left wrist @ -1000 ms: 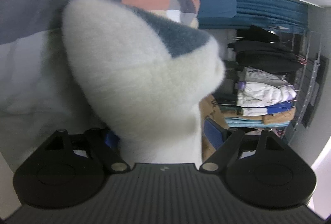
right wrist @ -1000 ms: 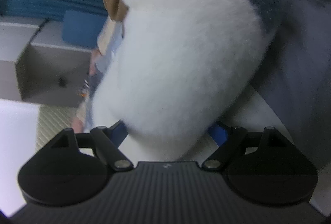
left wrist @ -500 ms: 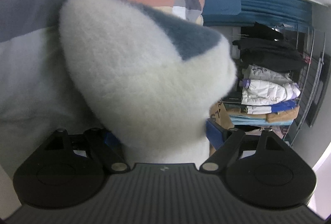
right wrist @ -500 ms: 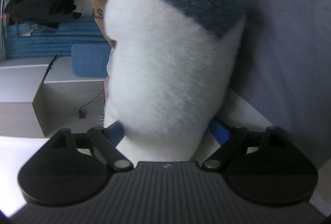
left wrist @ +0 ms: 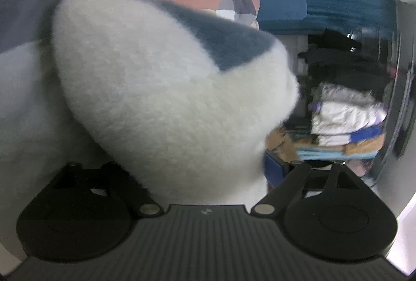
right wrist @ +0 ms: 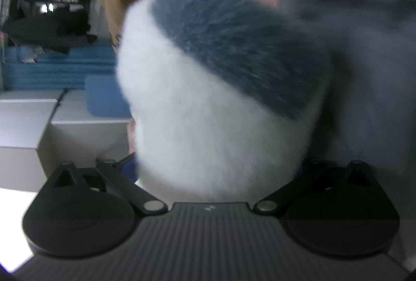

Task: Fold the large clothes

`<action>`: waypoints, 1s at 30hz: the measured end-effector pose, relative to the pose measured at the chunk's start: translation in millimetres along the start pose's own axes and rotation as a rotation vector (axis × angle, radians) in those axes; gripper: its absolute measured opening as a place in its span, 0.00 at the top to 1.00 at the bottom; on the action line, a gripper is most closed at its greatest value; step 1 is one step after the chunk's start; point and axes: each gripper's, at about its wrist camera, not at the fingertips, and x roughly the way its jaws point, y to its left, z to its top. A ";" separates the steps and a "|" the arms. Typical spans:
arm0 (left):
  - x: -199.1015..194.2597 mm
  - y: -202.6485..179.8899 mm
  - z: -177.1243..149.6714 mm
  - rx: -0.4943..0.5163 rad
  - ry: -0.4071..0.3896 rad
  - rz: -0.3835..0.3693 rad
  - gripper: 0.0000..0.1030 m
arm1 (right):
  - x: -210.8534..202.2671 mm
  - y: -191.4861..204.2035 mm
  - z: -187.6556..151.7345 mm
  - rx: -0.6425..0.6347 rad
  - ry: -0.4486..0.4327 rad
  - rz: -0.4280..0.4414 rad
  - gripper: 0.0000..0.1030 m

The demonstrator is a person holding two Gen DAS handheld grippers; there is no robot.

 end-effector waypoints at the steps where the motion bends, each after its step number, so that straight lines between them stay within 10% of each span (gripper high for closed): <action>1: -1.1 -2.2 -0.5 0.019 -0.005 0.008 0.20 | 4.2 0.5 2.4 -0.003 0.009 -0.003 0.00; 13: -19.8 -16.5 -3.8 0.152 -0.045 0.004 0.52 | -19.8 22.4 -2.7 -0.251 -0.004 0.015 0.40; 30: -87.0 -77.6 -61.4 0.243 0.053 -0.122 0.52 | -123.6 78.6 12.0 -0.486 -0.063 0.167 0.43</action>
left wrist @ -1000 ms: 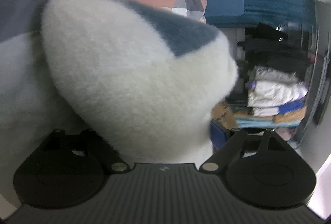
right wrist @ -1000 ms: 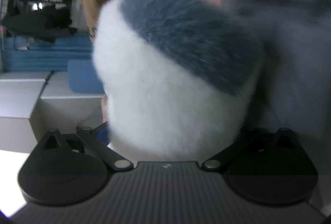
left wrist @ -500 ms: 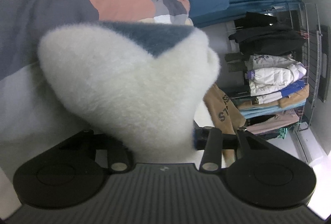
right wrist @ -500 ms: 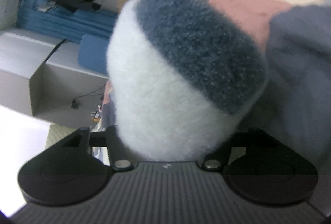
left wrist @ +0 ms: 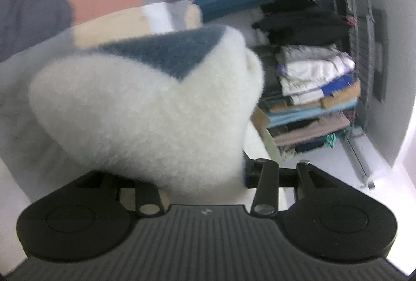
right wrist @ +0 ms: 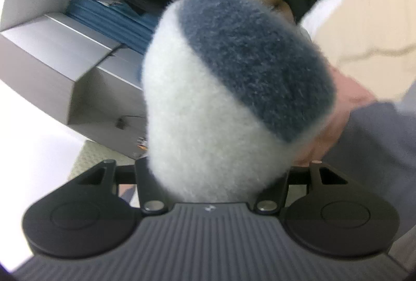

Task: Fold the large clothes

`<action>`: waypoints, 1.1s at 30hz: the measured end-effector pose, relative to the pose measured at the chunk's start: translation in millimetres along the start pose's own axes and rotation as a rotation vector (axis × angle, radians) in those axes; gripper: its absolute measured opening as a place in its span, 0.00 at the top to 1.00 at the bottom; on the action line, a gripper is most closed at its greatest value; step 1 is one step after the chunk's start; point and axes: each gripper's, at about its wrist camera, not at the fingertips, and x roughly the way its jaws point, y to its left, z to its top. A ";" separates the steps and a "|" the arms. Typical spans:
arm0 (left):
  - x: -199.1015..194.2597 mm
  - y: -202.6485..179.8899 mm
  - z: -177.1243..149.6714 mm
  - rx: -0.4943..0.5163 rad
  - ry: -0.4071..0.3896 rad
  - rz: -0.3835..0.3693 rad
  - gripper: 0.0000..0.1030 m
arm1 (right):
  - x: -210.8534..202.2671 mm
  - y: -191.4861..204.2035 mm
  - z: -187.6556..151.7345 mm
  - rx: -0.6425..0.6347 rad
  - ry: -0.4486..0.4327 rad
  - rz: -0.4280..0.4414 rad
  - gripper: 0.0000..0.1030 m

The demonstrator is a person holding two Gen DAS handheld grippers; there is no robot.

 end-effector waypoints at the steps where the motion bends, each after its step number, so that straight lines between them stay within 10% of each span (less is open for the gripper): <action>1: 0.7 -11.6 -3.4 0.001 0.009 -0.008 0.52 | -8.3 1.6 6.3 0.001 -0.005 0.010 0.43; 16: 94.1 -161.1 -80.4 0.153 0.111 -0.124 0.52 | -75.5 2.6 146.3 -0.056 -0.160 0.095 0.43; 33: 283.7 -83.2 -149.2 0.168 0.274 0.033 0.52 | -49.6 -151.0 156.5 0.040 -0.182 -0.044 0.43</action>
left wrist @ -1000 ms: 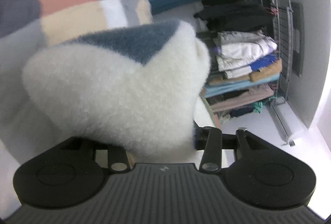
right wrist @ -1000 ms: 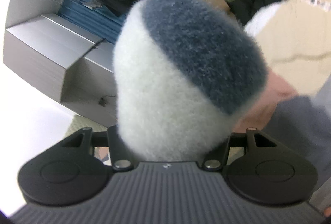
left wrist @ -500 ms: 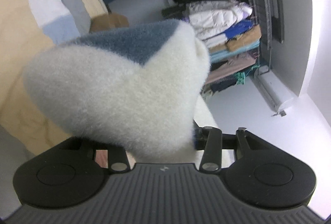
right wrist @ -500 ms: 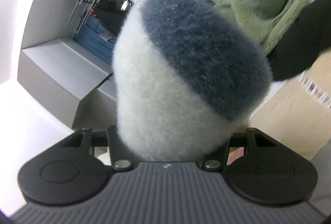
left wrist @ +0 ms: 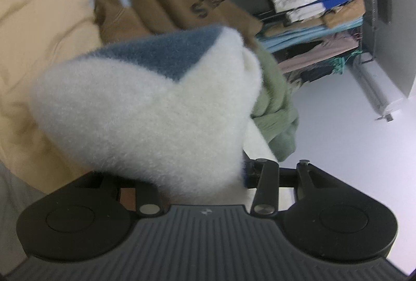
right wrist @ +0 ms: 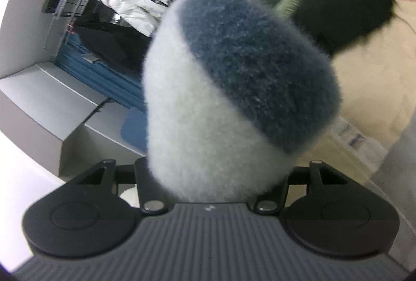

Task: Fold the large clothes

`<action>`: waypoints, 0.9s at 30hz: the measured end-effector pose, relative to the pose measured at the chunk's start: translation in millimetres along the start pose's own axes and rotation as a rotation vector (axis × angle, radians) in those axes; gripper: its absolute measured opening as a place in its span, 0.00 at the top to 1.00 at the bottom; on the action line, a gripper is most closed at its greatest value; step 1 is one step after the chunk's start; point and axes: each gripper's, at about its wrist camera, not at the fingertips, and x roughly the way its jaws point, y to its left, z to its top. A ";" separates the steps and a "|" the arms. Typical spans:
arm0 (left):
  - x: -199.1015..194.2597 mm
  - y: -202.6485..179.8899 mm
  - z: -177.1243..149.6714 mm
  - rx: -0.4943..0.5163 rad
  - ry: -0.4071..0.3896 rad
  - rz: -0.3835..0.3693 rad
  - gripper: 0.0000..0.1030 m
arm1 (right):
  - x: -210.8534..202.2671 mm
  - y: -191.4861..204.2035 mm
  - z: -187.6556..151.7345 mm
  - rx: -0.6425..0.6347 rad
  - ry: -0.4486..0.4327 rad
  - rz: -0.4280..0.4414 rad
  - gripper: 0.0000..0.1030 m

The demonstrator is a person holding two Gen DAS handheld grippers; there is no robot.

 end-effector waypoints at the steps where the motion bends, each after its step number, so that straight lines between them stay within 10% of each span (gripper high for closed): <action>1: 6.1 6.6 0.2 0.007 0.012 0.011 0.52 | 2.1 -6.5 -3.5 0.003 0.003 -0.007 0.43; 17: 26.9 40.7 -6.3 0.066 0.040 0.034 0.49 | 8.0 -60.4 -38.2 0.146 0.022 -0.033 0.41; 23: 18.9 34.0 -4.6 0.100 0.085 0.062 0.19 | 6.3 -58.9 -40.7 0.181 0.028 -0.085 0.27; 27: -5.7 22.0 -7.2 0.164 0.072 0.111 0.19 | -10.5 -49.8 -47.7 0.147 0.028 -0.169 0.20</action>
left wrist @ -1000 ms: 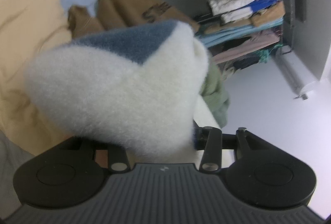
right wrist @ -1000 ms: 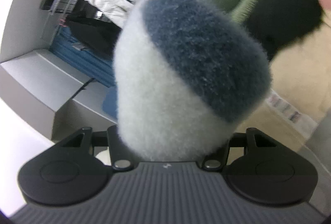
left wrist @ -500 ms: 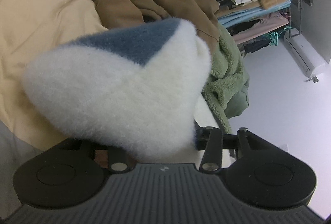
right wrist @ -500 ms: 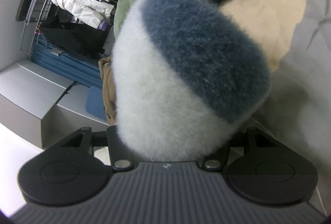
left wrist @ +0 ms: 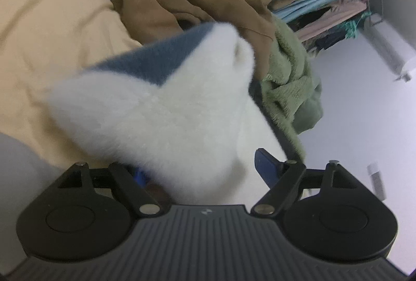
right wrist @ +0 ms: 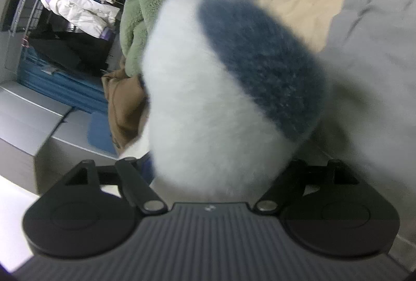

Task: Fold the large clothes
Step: 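Lower the rolled sweater onto the bed beside the brown hoodie and open both tools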

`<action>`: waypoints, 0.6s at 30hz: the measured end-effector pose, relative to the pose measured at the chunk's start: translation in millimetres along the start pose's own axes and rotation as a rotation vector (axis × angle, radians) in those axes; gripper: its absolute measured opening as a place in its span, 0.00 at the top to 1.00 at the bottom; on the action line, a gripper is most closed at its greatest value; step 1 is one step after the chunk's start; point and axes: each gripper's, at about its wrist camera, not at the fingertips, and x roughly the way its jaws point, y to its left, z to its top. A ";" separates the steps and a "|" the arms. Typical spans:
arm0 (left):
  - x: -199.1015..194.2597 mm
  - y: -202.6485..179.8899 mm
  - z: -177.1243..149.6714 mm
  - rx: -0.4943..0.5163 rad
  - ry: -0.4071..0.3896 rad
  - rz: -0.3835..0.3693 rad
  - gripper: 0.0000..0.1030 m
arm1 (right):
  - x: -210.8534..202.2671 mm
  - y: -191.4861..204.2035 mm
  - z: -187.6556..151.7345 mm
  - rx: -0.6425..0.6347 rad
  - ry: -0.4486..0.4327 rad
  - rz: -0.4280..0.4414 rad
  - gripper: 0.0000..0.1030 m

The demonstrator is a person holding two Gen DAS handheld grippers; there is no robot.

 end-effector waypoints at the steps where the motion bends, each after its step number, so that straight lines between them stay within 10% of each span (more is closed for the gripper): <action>1: -6.0 -3.3 0.4 0.020 0.003 0.013 0.19 | -6.3 1.0 -1.6 0.002 0.002 -0.015 0.19; 8: -70.0 -47.6 -3.0 0.229 -0.049 0.139 0.19 | -70.5 35.6 -4.0 -0.131 -0.031 -0.112 0.19; 18: -183.9 -145.4 -34.6 0.616 -0.159 0.135 0.19 | -156.3 150.2 -26.1 -0.402 -0.102 0.016 0.19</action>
